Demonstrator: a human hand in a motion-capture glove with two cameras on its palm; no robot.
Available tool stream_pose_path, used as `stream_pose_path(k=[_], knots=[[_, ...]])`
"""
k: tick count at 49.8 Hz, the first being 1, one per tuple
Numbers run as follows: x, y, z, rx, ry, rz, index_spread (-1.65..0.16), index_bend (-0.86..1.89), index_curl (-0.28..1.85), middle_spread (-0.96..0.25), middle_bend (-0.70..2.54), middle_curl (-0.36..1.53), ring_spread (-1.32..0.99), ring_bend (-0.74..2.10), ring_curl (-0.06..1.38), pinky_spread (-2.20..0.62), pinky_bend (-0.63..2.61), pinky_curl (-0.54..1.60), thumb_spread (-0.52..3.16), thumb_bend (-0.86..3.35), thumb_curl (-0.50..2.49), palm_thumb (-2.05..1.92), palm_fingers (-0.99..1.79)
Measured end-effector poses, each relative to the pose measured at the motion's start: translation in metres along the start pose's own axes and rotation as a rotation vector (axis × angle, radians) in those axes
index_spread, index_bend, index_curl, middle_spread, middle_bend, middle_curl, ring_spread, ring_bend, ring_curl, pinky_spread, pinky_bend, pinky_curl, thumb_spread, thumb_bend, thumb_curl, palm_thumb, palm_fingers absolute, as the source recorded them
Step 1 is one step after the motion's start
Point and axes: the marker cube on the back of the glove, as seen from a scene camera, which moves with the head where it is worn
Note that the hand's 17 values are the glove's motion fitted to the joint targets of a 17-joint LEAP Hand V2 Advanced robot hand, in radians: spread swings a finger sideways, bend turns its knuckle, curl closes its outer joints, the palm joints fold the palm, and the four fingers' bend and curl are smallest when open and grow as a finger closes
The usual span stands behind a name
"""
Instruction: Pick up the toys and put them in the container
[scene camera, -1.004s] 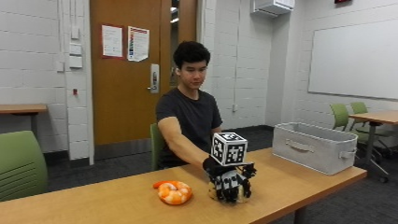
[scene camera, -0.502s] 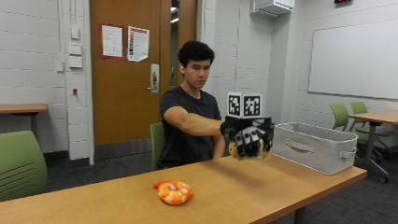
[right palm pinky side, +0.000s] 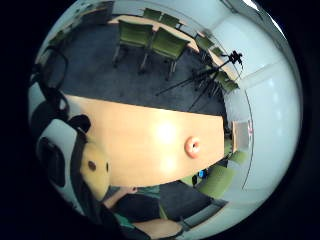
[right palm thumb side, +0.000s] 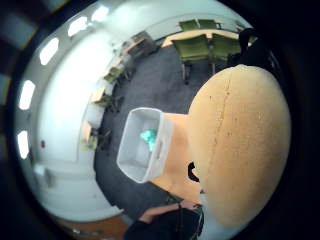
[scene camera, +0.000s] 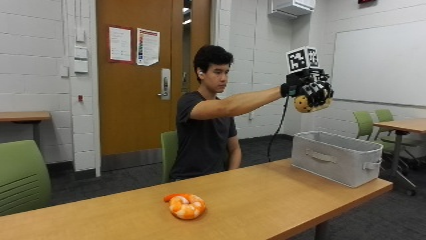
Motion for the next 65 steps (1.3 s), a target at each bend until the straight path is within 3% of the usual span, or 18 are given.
stream_pose_path(k=[3,7,14,19,25,29,38,41,42,43,46,50,54,58,65], knots=[[-0.038,0.004,-0.007,-0.002,-0.039,-0.141,-0.42,0.21,0.13,-0.45,0.64,0.65,-0.46,1.04,0.51,-0.45,0.83,0.35,0.58,0.15,0.87,0.69,1.11],[-0.072,-0.005,-0.003,0.002,0.015,-0.052,-0.42,0.21,0.14,-0.45,0.64,0.66,-0.47,1.03,0.51,-0.46,0.82,0.35,0.57,0.15,0.89,0.69,1.11],[-0.142,-0.004,0.000,0.012,-0.012,-0.085,-0.41,0.20,0.16,-0.45,0.63,0.68,-0.47,1.03,0.51,-0.46,0.82,0.36,0.57,0.14,0.93,0.69,1.11],[-0.209,0.018,-0.003,0.014,-0.161,-0.329,-0.41,0.19,0.17,-0.46,0.62,0.69,-0.47,1.03,0.51,-0.45,0.81,0.36,0.57,0.13,0.96,0.69,1.11],[-0.245,0.017,0.012,0.027,-0.097,-0.239,-0.41,0.19,0.18,-0.46,0.62,0.71,-0.47,1.03,0.51,-0.45,0.82,0.36,0.57,0.12,0.99,0.69,1.11],[-0.260,0.022,0.025,0.008,-0.107,-0.286,-0.41,0.19,0.19,-0.46,0.61,0.72,-0.47,1.03,0.51,-0.46,0.82,0.37,0.57,0.11,1.01,0.68,1.10],[-0.203,0.004,0.067,-0.142,-0.058,-0.315,-0.41,0.14,0.19,-0.47,0.59,0.73,-0.47,1.02,0.51,-0.45,0.83,0.37,0.58,0.09,1.05,0.67,1.03],[-0.236,0.017,0.077,-0.184,0.005,-0.325,-0.39,0.06,0.17,-0.45,0.45,0.71,-0.47,0.98,0.52,-0.40,0.96,0.42,0.68,0.02,1.02,0.56,0.71],[-0.243,0.020,0.080,-0.186,0.025,-0.336,-0.37,-0.02,0.15,-0.37,0.31,0.67,-0.41,0.89,0.49,-0.35,1.01,0.44,0.80,-0.08,0.93,0.40,0.27],[-0.251,0.023,0.082,-0.193,0.026,-0.345,-0.36,0.00,0.18,-0.32,0.25,0.67,-0.36,0.86,0.53,-0.32,1.10,0.50,0.84,-0.11,0.89,0.33,0.07],[-0.272,0.034,0.086,-0.226,-0.048,-0.376,-0.32,0.03,0.16,-0.22,0.17,0.62,-0.27,0.73,0.48,-0.26,1.22,0.50,0.90,-0.13,0.80,0.16,-0.12],[-0.261,0.037,0.085,-0.221,-0.061,-0.409,-0.30,0.06,0.13,-0.13,0.13,0.56,-0.20,0.65,0.39,-0.19,1.27,0.46,0.95,-0.12,0.70,0.00,-0.13],[-0.245,0.035,0.078,-0.196,-0.059,-0.350,-0.29,0.08,0.13,-0.07,0.14,0.52,-0.14,0.63,0.36,-0.14,1.28,0.45,0.97,-0.09,0.63,-0.06,-0.13],[-0.221,0.032,0.072,-0.151,0.029,-0.233,-0.29,0.10,0.14,-0.05,0.16,0.50,-0.11,0.64,0.35,-0.11,1.26,0.44,0.99,-0.08,0.56,-0.07,-0.12],[-0.178,0.046,0.050,-0.125,0.038,-0.245,-0.29,0.12,0.15,-0.04,0.18,0.48,-0.10,0.65,0.35,-0.09,1.22,0.41,1.00,-0.08,0.47,-0.08,-0.07]])
